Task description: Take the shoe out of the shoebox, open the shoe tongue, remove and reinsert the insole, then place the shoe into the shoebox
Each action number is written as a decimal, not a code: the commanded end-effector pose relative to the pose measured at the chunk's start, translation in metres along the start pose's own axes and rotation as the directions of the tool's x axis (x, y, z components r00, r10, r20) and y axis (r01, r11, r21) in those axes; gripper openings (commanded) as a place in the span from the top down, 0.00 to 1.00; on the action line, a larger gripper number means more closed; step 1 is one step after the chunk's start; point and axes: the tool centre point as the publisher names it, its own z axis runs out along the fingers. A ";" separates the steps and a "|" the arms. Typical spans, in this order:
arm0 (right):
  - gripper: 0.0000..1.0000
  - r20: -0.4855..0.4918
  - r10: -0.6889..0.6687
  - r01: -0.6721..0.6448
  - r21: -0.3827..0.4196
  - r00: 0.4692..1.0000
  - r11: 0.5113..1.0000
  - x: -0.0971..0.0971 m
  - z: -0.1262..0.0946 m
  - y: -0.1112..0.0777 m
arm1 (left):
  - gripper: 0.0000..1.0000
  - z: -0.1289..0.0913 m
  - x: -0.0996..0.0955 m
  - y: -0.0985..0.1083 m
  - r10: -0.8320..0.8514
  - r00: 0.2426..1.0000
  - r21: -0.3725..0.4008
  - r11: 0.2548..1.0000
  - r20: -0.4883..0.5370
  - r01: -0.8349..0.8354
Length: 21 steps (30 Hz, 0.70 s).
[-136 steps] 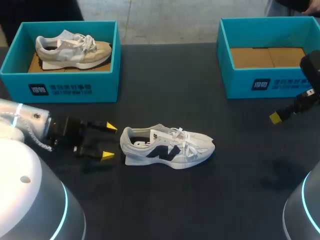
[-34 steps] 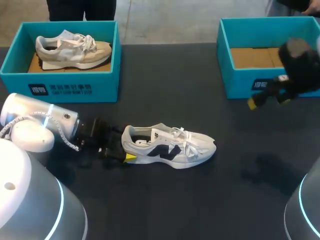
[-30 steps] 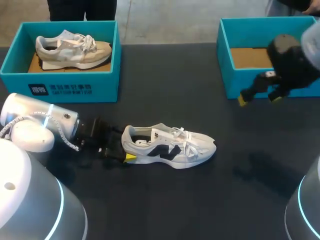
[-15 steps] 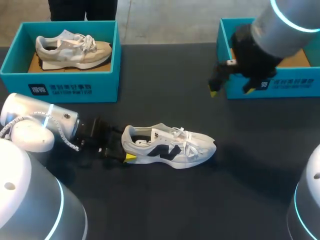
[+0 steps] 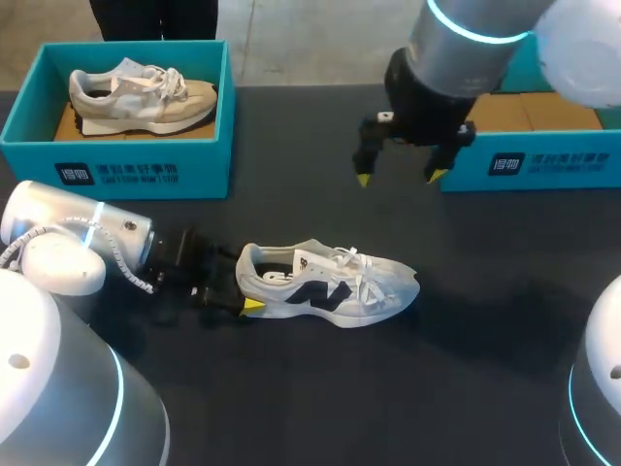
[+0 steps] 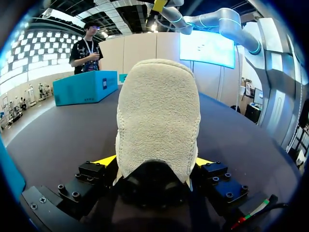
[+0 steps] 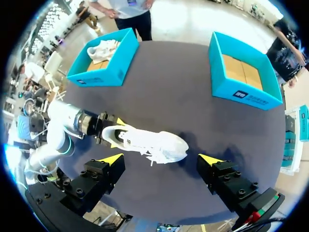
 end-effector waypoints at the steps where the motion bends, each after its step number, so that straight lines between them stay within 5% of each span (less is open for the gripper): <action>1: 0.00 0.044 0.018 -0.022 0.083 0.999 0.996 0.015 0.012 0.005 | 1.00 0.005 -0.003 0.002 0.000 1.000 -0.003 1.000 -0.001 0.000; 10: 0.00 0.029 0.009 -0.012 0.091 1.000 0.996 0.035 0.024 -0.001 | 1.00 0.005 -0.003 0.002 0.000 1.000 -0.003 1.000 -0.001 0.000; 21: 0.00 0.029 0.009 -0.012 0.091 1.000 0.996 0.035 0.024 -0.001 | 1.00 0.005 -0.003 0.002 0.000 1.000 -0.003 1.000 -0.001 0.000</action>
